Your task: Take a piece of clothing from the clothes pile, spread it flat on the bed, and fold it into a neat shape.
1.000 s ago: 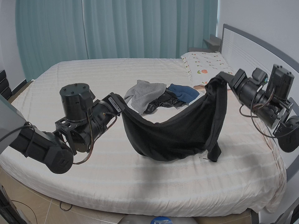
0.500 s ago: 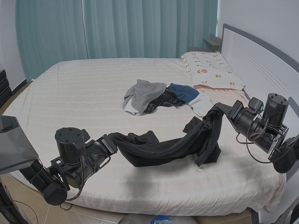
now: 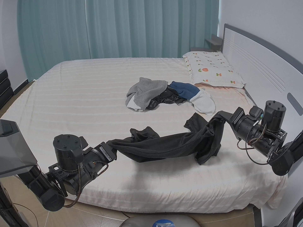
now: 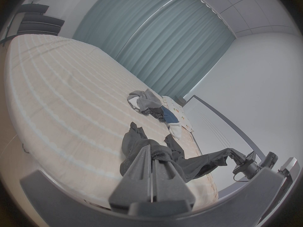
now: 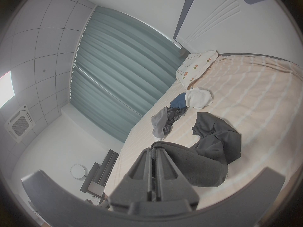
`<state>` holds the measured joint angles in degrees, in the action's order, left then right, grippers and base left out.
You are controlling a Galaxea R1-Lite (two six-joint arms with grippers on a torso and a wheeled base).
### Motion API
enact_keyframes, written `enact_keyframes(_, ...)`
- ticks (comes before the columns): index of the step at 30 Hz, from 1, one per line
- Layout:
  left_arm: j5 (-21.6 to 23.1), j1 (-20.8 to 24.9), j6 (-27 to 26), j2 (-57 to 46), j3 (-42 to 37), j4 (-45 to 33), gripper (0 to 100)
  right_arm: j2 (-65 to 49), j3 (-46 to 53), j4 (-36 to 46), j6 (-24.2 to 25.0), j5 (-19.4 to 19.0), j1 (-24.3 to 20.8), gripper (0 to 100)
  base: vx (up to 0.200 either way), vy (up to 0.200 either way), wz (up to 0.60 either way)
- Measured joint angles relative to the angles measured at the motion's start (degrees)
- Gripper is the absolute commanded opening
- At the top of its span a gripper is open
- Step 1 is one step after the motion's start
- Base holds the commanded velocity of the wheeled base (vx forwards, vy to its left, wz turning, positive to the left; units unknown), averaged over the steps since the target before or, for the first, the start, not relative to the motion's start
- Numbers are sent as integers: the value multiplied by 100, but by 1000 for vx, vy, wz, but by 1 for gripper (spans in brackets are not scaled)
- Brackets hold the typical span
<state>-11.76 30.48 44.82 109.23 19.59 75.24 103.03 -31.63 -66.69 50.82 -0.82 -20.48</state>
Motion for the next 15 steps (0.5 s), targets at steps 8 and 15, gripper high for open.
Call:
enact_keyframes(8,9,-9,11,-5,-68,-2,0,-72,29,-12,0,87,-16,0,-150,0,0)
enact_keyframes(15,-13,-9,-11,-126,-83,-2,0,-336,110,-9,-7,91,-40,0,0,0,0)
